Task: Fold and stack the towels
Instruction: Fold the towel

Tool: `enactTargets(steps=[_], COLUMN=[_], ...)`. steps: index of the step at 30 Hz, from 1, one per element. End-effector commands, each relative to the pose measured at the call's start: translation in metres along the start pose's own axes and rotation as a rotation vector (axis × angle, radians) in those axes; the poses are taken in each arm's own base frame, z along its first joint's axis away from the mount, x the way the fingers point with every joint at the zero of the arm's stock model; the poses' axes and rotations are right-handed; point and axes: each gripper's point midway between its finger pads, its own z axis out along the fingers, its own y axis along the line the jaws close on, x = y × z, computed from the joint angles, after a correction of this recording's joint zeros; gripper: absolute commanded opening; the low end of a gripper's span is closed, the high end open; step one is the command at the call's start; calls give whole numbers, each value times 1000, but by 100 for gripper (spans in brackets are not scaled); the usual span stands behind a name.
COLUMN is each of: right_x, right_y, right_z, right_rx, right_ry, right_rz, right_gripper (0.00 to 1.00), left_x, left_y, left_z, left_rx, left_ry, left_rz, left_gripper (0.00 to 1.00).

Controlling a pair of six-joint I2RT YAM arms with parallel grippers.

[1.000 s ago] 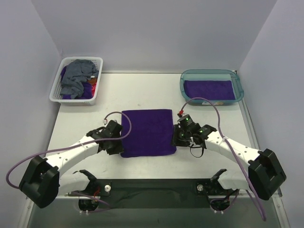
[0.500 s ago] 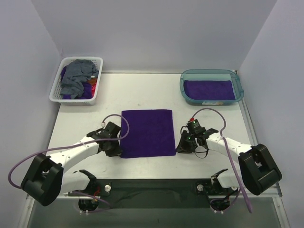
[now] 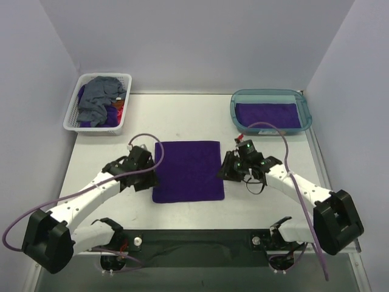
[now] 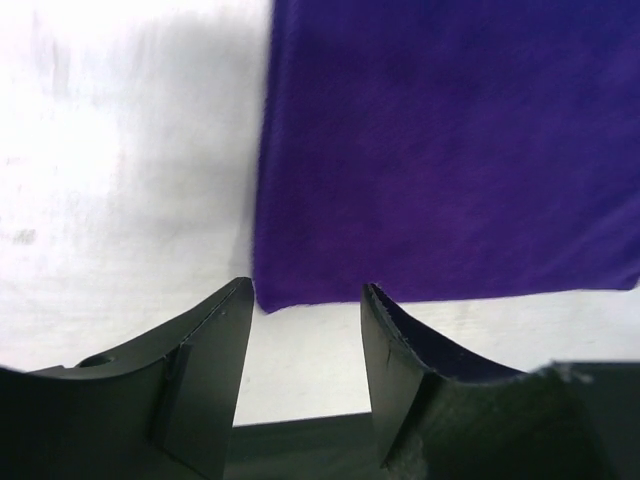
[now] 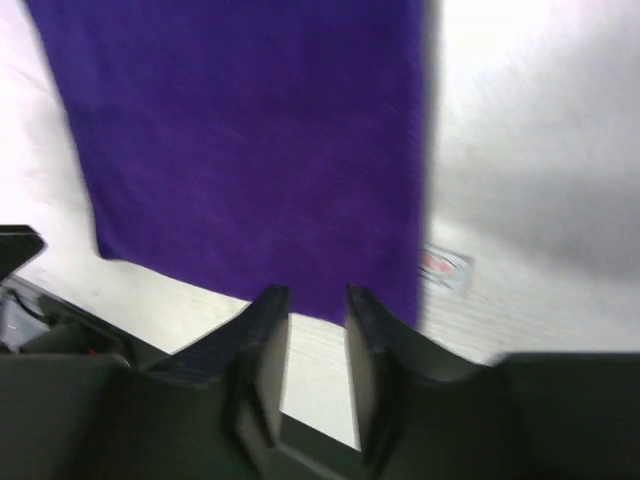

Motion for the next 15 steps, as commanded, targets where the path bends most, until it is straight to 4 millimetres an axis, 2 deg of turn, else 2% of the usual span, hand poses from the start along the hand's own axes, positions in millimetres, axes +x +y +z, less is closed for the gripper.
enactTargets(steps=[1,3,4,5,6,7,8,9,10,11,12,15], right_x=[-57,-80,-102,-113,-125,-134,-152,-163,-165,-178,-181,-194], right_y=[48,62,79,85,94,98,112,120,117,126,120,112], right_z=[-1,3,8,12,14,27,26,29,46,47,64,83], right_rx=[-103,-128,-162,-176,-194,-198,-226,-251,-238,-252,-238,-229], right_ry=[-136,-182,-225,-245,-270,-283,-319,-347,-332,-357,-349,-360], right_rz=[-73,-75,-77,-73,-77,-71,-75,-77,-69,-71,-58,-18], right_gripper=[34,42,50,54,57,64,66,67,69,70,70,70], left_x=[-55,-91,-102,-114,-139,-145,-158,-180,-182,-188,-198,-211], left_y=[-39,-62,-64,-71,-87,-95,-96,-110,-110,-111,-115,-113], left_z=[-9,-11,2,6,4,17,22,18,37,43,56,79], left_rx=[94,154,153,176,236,256,266,307,293,293,299,298], left_ry=[-131,-210,-196,-207,-263,-240,-255,-303,-276,-278,-268,-255], left_rz=[7,3,-16,-26,-37,-39,-53,-56,-56,-56,-62,-77], left_gripper=[58,58,58,58,58,58,58,57,57,56,56,51])
